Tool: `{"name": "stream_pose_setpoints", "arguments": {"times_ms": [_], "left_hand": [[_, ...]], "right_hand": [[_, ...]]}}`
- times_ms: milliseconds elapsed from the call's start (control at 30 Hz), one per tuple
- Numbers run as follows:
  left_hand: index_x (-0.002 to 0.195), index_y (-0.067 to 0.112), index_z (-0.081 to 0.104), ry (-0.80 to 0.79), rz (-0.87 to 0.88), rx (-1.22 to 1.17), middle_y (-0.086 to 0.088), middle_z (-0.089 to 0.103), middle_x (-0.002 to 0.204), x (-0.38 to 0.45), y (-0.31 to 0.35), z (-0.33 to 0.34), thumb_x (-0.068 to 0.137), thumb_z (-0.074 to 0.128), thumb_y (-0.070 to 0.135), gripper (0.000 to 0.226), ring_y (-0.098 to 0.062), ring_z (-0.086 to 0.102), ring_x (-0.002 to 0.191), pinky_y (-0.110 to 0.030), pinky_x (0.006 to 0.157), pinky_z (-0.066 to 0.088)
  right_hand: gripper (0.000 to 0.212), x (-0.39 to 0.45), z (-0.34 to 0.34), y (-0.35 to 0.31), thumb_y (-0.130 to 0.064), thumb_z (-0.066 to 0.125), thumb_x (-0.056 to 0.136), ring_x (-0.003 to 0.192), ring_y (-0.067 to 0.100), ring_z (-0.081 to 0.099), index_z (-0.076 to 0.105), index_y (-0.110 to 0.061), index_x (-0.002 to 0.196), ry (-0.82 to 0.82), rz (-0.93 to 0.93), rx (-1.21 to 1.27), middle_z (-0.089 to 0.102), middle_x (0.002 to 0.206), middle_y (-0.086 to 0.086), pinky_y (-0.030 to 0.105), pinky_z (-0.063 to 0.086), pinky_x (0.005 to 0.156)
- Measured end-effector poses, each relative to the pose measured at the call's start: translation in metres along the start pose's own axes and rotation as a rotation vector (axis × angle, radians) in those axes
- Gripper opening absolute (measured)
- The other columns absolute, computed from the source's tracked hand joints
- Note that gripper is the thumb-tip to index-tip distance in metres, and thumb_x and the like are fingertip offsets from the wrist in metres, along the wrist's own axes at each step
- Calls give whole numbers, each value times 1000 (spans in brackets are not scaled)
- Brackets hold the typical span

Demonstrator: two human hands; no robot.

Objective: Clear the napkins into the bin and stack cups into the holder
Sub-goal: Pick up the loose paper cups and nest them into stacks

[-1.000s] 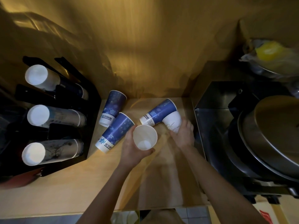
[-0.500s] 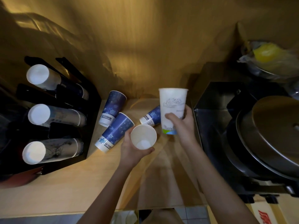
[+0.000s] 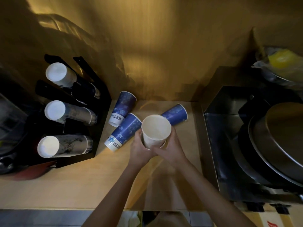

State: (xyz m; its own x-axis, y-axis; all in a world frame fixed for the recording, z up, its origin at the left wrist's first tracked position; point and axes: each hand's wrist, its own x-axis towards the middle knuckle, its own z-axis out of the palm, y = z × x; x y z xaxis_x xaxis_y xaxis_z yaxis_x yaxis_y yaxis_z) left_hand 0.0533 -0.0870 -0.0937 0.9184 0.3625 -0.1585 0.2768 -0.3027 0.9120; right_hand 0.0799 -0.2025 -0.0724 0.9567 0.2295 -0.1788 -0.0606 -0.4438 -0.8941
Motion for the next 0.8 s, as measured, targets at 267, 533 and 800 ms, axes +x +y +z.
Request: {"name": "stream_pose_setpoints", "arguments": {"times_ms": [267,533,800], "left_hand": [[125,23,34,1,-28,-12,9,48,112,1,-5,3,53,88,22,89,-9,49,100,-26,84,39],[129,21,38,-137,108,233,0,47,124,9,3,-4,42,80,40,99,-19,43,117,-32,96,38],[130,21,36,-249,233,236,-2,53,128,10,47,38,53,85,29,91,-18,51,116,-32,95,44]], "right_hand": [[100,1,-2,-6,-44,75,66,132,14,34,13,-27,143,-121,-65,-229,30,148,-3,38,39,106],[88,4,-16,-9,-44,81,58,112,11,49,34,-25,131,-35,-37,-205,50,128,-4,31,46,92],[89,5,-70,5,-32,82,61,119,20,47,35,-20,134,93,-5,-246,48,133,3,27,39,92]]}}
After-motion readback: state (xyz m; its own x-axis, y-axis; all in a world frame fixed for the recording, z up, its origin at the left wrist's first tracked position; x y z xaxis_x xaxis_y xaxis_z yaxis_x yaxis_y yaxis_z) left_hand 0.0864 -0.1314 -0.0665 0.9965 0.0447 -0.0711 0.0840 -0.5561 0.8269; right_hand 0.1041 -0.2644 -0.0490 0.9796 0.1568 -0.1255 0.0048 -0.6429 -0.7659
